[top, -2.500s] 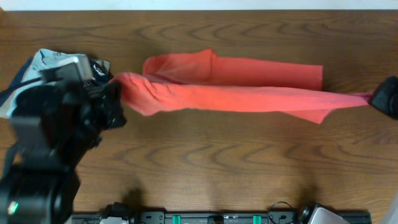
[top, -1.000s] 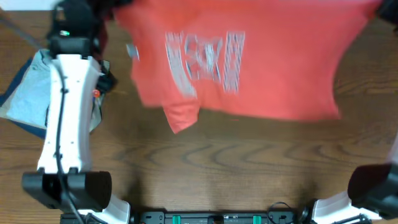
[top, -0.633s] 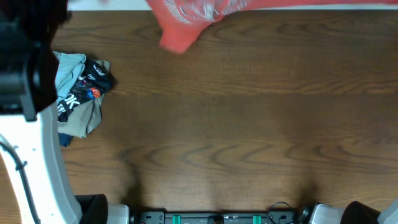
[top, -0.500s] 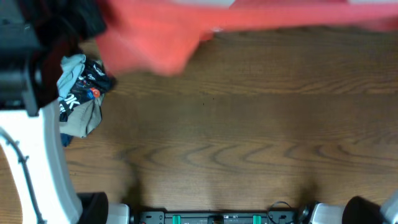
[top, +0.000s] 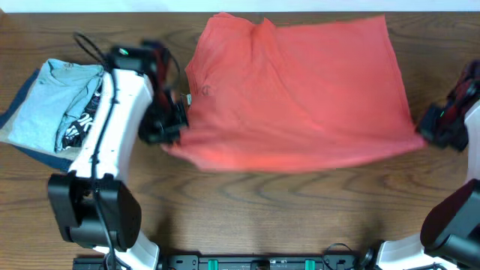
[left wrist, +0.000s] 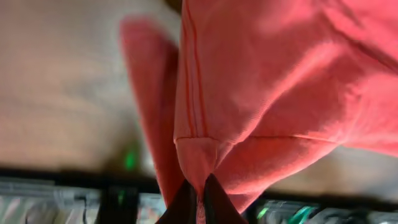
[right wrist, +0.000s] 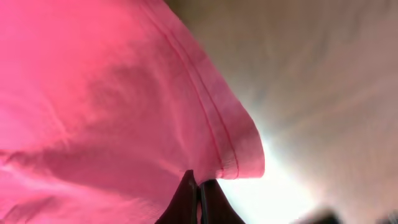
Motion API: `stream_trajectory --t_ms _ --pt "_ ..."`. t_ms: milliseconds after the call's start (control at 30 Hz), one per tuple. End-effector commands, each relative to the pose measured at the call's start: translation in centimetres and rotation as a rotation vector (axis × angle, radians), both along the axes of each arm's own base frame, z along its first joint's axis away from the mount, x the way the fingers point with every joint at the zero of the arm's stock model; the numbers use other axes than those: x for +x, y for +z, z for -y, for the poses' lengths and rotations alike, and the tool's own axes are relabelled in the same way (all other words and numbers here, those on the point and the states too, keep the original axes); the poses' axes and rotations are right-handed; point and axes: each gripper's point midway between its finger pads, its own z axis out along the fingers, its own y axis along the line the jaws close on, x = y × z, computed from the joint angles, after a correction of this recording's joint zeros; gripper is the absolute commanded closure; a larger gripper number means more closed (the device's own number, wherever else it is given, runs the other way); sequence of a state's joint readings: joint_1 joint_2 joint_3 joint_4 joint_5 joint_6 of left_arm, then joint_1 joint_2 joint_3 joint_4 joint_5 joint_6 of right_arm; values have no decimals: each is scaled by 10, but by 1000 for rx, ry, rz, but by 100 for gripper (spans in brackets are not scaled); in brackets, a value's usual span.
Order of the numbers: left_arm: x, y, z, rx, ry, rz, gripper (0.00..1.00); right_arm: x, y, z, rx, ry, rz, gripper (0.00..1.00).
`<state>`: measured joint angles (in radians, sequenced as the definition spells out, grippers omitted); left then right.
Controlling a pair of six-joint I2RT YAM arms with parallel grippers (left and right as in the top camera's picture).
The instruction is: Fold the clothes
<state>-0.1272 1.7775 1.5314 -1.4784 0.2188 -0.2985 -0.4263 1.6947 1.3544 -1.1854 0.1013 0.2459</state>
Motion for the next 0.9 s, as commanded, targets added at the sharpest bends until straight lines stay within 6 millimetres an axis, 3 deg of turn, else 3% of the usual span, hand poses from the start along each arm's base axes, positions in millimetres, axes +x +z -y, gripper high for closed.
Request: stream_trajectory --t_ms 0,100,233,400,533,700,867 --pt "-37 -23 -6 31 -29 -131 94 -39 -16 9 -63 -86 -121 99" --pt "-70 -40 -10 45 -33 -238 94 -62 -28 8 -59 -132 -197 99" --pt "-102 -46 -15 44 -47 -279 94 -79 -25 9 -45 -177 -238 99" --pt "-110 -33 -11 9 -31 -173 94 -92 -10 13 -48 -217 -220 99" --pt "-91 -22 -7 -20 -9 9 94 -84 -1 13 -60 -222 -139 99" --pt "-42 -18 -1 -49 21 253 94 -51 -5 9 2 -160 1 99" --pt "-3 -20 3 -86 131 369 94 -20 -7 19 -12 -156 127 99"
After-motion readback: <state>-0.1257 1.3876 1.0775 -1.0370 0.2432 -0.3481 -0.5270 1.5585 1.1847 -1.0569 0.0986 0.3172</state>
